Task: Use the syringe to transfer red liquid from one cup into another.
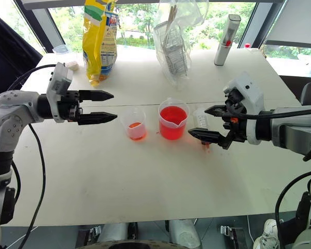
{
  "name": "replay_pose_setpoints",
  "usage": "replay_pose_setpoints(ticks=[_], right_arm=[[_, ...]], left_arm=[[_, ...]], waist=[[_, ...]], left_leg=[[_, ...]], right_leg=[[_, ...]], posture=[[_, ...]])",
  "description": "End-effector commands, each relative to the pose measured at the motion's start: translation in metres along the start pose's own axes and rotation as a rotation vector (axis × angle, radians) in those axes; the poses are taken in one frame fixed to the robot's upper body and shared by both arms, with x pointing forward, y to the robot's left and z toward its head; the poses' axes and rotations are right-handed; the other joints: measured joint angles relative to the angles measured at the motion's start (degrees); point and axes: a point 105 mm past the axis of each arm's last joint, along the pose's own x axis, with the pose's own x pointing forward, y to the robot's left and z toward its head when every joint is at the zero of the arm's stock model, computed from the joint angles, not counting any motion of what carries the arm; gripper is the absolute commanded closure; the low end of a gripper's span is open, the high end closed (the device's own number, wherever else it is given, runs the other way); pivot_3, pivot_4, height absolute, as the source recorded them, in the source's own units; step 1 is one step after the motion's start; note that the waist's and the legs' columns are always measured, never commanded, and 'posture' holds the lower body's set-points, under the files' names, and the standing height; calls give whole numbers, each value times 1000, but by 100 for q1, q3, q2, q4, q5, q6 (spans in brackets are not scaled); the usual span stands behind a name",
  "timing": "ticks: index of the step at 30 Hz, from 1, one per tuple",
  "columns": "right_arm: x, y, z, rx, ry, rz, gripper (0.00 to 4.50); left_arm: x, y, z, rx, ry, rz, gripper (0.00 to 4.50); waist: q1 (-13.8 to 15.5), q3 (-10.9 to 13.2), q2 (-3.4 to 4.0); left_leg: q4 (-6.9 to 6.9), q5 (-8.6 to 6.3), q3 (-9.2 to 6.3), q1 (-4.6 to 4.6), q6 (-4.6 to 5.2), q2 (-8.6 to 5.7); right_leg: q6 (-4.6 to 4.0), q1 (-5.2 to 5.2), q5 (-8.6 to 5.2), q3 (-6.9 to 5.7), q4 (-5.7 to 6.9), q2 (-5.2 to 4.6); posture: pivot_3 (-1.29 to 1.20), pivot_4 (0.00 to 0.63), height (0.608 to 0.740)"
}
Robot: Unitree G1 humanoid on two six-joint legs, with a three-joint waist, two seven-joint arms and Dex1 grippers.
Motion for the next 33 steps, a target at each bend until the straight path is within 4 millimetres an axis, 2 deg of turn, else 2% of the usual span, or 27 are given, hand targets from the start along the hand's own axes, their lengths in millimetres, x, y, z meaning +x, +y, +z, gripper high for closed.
replay_pose_setpoints(ticks=[1, 19, 27, 33], right_arm=[[-4, 0, 5, -27, -16, -12, 32], [-2, -11, -1, 13, 30, -48, 32], [13, -44, -10, 132, 160, -169, 32], [41, -72, -22, 338, 309, -170, 32]], left_arm=[[-2, 0, 12, 53, -17, -3, 259], [0, 1, 13, 65, -20, -4, 259], [6, 2, 12, 80, -20, -18, 259], [11, 3, 10, 97, -23, -27, 259]], waist=[[0, 0, 0], [1, 0, 0], [-5, 0, 0], [-13, 0, 1]], left_leg=[[0, 0, 0, 0, 0, 0], [1, 0, 1, 0, 0, 0], [1, 0, 3, 2, 0, 0], [0, 0, 9, -3, 0, 0]], right_leg=[[0, 0, 0, 0, 0, 0], [0, 0, 0, 0, 0, -1], [-1, -2, 0, 4, 0, -1], [-3, -10, -1, 10, 0, 0]], posture=[[0, 150, 739], [0, 150, 739], [0, 150, 739], [0, 150, 739]])
